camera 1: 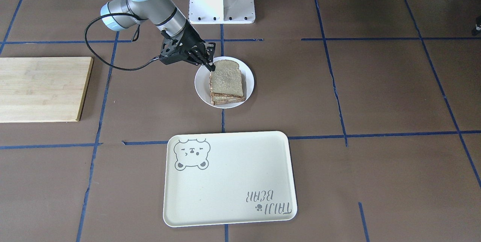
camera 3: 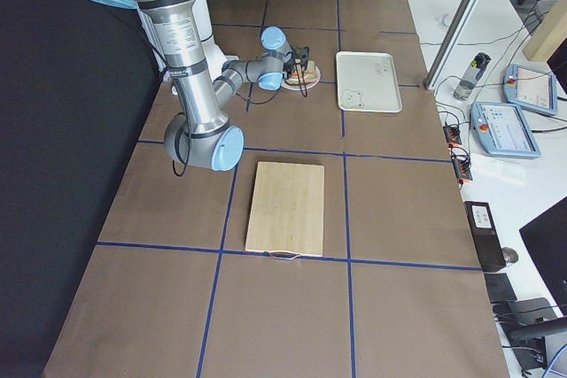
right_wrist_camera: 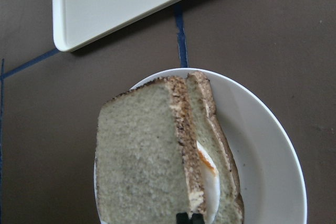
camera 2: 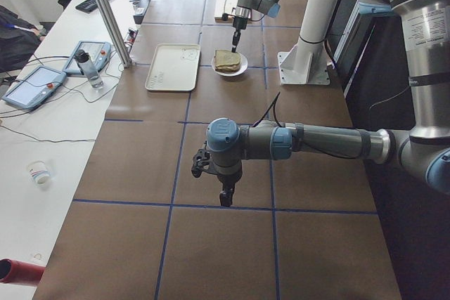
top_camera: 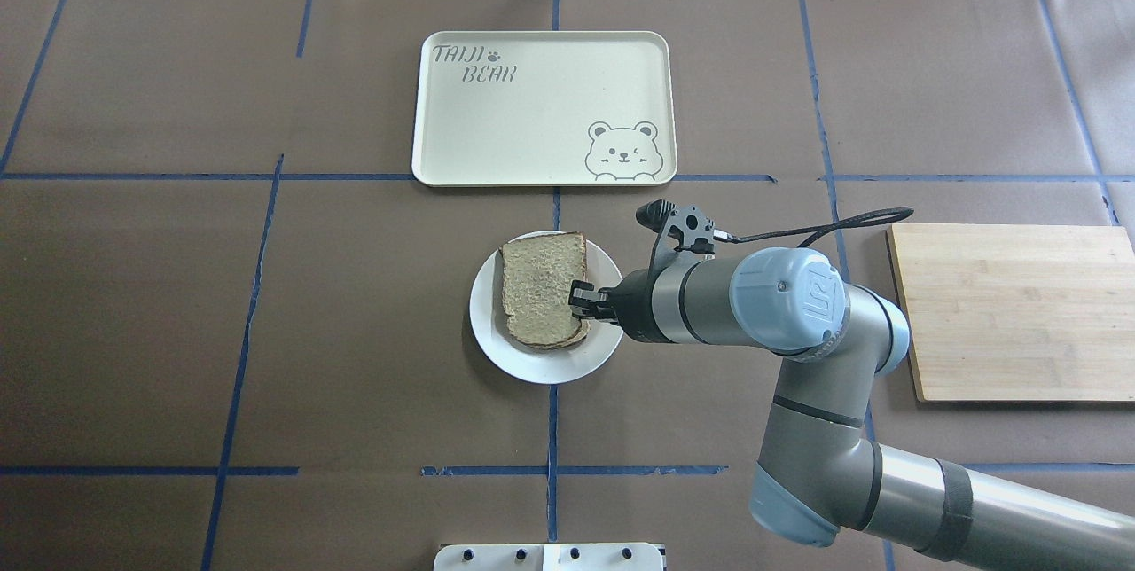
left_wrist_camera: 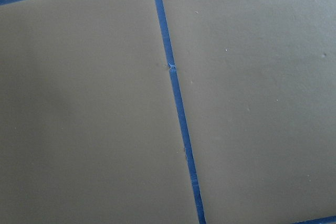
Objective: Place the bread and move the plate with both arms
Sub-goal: 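Lower the bread onto the egg toast and open the right gripper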
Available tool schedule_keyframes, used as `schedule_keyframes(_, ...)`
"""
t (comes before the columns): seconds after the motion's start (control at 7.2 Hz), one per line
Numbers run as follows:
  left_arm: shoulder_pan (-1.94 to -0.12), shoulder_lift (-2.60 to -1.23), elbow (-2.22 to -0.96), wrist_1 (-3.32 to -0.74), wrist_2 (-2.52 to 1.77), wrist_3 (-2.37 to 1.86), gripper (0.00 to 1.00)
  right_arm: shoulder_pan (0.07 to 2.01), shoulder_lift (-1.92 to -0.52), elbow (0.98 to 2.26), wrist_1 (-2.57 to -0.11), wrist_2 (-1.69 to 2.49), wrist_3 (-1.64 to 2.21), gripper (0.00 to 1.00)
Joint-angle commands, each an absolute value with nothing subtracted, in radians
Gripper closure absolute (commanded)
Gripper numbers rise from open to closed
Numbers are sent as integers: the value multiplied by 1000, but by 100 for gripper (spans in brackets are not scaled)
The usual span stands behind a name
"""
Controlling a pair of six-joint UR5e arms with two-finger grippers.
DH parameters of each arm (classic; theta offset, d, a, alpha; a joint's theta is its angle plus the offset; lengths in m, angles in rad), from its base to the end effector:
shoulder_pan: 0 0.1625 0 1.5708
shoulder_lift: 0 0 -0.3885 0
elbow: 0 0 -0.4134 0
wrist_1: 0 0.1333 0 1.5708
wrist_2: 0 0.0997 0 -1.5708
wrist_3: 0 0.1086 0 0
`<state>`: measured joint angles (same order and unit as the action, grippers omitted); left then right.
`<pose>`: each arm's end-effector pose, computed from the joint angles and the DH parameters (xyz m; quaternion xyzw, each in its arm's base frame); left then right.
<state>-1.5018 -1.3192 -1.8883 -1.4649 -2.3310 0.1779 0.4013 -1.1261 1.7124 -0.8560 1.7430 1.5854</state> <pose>-0.0299 -0.4153 0.5942 0.0016 0.3714 0.1070 0.9223 -0.5454 -0.3560 0.2169 0.0488 -0.6053 0.1127 0.7865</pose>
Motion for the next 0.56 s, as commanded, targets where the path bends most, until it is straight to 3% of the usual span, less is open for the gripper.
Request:
schedule_keyframes(0.0, -1502, -1319, -1890, -1465, -2332, 178, 0, 396, -1131, 1701, -857, 1741, 1583, 100)
schedule_keyframes(0.42, -1503, -1319, -1891, -1465, -2332, 178, 0, 396, -1132, 1695, -856, 1741, 1582, 100)
